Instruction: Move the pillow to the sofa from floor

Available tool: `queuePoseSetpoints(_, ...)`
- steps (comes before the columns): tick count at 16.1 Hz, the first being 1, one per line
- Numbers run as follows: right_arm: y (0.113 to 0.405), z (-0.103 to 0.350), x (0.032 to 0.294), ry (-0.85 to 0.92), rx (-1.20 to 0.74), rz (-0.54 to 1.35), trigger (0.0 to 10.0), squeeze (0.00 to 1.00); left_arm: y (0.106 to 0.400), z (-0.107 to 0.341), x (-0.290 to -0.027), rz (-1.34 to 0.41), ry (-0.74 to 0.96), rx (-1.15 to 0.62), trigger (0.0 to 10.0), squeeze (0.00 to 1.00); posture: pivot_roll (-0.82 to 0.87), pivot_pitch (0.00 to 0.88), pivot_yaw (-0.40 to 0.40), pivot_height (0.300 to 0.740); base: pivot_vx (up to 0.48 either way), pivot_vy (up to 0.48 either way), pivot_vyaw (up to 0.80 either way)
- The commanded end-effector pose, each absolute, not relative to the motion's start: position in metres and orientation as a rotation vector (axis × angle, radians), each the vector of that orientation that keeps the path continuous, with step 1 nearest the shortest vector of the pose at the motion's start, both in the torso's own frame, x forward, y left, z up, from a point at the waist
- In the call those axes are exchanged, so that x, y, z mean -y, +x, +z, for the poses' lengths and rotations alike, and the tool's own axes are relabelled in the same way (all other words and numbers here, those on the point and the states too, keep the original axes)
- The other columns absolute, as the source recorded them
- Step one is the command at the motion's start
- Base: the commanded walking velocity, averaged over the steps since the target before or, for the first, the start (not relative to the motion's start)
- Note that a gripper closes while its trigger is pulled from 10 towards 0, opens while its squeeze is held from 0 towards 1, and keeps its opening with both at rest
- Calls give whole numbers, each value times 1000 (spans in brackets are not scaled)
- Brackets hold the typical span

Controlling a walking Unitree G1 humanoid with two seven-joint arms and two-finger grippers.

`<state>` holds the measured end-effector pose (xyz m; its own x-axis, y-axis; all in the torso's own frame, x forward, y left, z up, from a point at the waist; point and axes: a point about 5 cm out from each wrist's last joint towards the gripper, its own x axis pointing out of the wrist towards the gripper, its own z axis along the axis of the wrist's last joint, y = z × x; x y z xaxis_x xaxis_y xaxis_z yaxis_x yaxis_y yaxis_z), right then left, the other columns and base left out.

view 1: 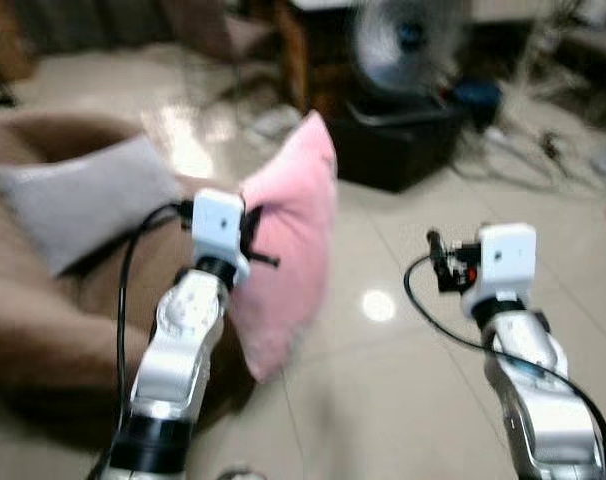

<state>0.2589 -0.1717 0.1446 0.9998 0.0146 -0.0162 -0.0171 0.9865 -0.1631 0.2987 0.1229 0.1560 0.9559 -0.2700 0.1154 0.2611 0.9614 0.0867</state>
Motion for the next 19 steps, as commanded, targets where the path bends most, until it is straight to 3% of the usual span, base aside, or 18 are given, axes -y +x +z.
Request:
queuePoseSetpoints(1, 259, 143, 167, -164, -25, 31, 10000, 0, 302, 169, -124, -262, 85, 185, 10000, 0, -79, 0, 37, 740, 322, 0, 800)
queuePoseSetpoints(14, 259, 138, 170, -175, -39, 21, 10000, 0, 307, 168, -122, -274, 88, 176, 10000, 0, -76, 0, 41, 740, 321, 0, 800)
queuePoseSetpoints(19, 256, 135, 173, -156, -47, -10, 10000, 0, 307, 166, -113, -335, 89, 167, 10000, 0, -80, 0, 49, 740, 308, 0, 0)
